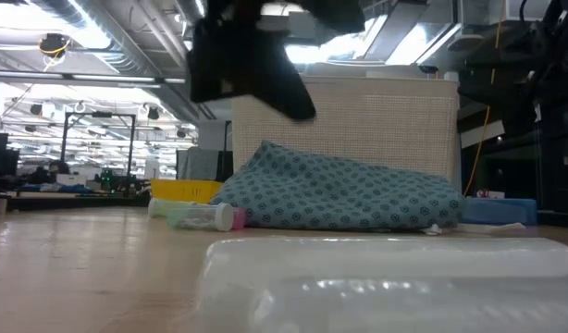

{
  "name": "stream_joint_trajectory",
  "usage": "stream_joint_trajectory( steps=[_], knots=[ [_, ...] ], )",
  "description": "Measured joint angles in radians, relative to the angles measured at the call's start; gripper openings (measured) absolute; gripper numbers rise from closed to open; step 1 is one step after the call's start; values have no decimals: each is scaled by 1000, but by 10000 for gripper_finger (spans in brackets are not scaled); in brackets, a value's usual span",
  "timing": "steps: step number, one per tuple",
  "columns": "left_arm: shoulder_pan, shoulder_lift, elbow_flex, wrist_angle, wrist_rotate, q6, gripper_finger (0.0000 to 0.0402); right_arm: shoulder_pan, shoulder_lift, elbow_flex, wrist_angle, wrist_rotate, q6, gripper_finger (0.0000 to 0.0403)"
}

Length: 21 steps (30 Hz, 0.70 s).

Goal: Pick & place medical supplies in basket/bin
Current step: Put the top white gauze into the orange bin

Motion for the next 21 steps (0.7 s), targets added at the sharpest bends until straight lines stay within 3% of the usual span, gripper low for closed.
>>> stream_joint_trajectory(
  steps=[10,21],
  knots=[
    [0,178,254,-79,78,1,212,0,0,0,-1,0,-3,224],
    [-9,252,284,-103,128,-65,212,0,0,0,0,-3,-7,224]
  ],
)
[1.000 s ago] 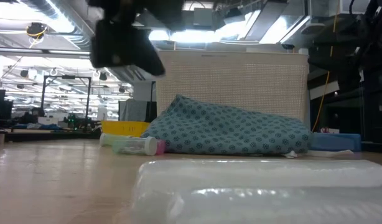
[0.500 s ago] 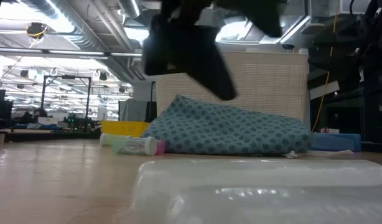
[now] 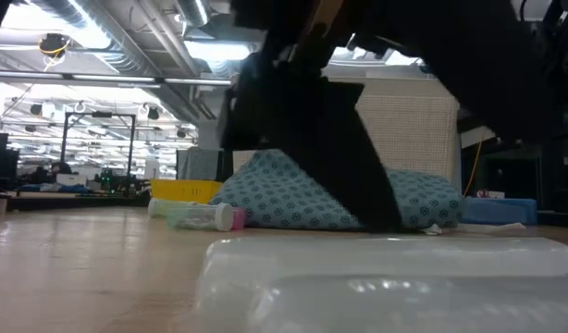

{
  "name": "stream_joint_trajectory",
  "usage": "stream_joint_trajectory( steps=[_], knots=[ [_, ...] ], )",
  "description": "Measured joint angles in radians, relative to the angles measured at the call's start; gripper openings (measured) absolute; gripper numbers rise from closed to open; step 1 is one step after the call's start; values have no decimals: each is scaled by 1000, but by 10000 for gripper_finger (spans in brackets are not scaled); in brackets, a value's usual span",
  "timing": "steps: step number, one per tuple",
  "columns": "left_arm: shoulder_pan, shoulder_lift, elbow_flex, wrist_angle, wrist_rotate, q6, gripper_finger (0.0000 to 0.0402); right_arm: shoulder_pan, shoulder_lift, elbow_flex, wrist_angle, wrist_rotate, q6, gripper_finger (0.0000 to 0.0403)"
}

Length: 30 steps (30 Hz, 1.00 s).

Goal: Pick & place medical supplies in basket/bin
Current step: Put the top white gauze into the orange bin

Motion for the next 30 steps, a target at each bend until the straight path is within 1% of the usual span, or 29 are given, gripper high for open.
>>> stream_joint_trajectory(
  steps=[9,18,21,24,30],
  knots=[
    [-5,3,-1,-17,-4,-22,212,0,0,0,0,0,-30,224],
    [-6,59,2,-7,55,-82,212,0,0,0,0,0,-30,224],
    [-6,59,2,-25,37,-92,207,0,0,0,0,-2,-31,224],
    [-1,58,2,-35,30,-89,186,0,0,0,0,-5,-34,224],
    [3,58,1,-73,30,-85,113,1,0,0,0,-8,-49,224]
  ],
)
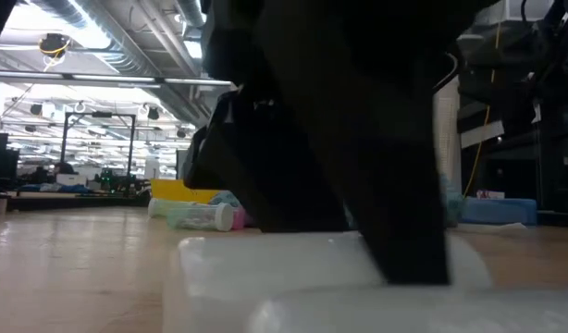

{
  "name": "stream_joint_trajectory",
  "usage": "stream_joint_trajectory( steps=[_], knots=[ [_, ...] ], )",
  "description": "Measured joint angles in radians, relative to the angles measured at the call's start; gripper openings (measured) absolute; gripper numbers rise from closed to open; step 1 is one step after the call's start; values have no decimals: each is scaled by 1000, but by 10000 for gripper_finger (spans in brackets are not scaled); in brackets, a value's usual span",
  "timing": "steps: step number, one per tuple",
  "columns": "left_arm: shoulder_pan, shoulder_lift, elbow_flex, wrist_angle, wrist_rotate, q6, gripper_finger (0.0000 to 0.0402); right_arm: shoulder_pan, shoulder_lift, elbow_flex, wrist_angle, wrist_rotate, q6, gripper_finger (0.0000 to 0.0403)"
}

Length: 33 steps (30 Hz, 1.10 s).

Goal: Pick & place medical supplies in basket/bin
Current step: Put the top white gauze into the orange bin

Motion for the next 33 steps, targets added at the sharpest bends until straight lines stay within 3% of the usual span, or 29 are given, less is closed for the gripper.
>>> stream_joint_trajectory(
  steps=[7,12,23,33],
  knots=[
    [3,0,0,-29,52,4,56,0,0,0,0,0,-3,224],
    [7,-26,-6,-34,98,-8,55,0,0,0,0,0,-3,224],
    [11,-231,-5,-103,14,-43,58,0,0,0,0,0,-5,224],
    [-120,-427,-4,-420,-41,-224,58,0,0,0,0,0,-31,224]
  ],
)
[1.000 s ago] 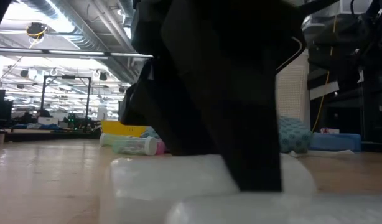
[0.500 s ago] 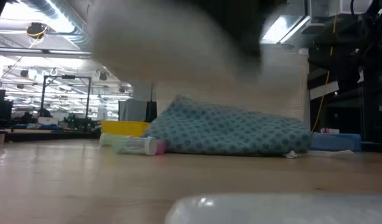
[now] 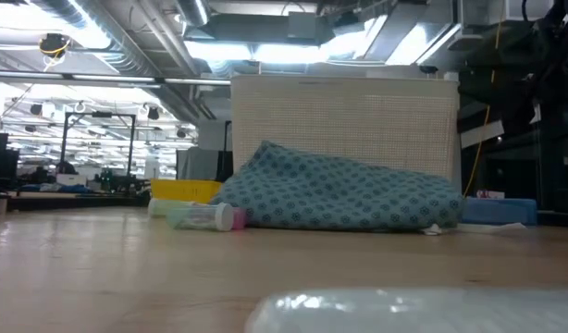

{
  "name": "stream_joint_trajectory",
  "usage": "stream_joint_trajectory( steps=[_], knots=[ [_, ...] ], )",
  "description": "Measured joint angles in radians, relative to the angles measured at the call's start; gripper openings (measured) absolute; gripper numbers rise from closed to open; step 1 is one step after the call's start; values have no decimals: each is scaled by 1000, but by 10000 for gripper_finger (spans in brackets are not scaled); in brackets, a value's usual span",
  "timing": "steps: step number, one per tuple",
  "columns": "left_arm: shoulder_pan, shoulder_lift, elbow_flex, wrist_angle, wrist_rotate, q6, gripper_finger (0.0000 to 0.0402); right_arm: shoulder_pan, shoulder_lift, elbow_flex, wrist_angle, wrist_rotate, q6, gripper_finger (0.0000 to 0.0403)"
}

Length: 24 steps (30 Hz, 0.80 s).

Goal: Pick & place medical supplies in basket/bin
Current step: Put the top white gauze into the orange bin

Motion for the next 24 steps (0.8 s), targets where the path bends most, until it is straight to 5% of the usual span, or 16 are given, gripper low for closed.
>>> stream_joint_trajectory(
  steps=[14,24],
  knots=[
    [-301,-62,-47,-353,-152,-535,59,0,0,0,0,11,-25,224],
    [-317,-62,-220,-291,-152,-511,59,0,0,0,0,11,-25,224]
  ],
)
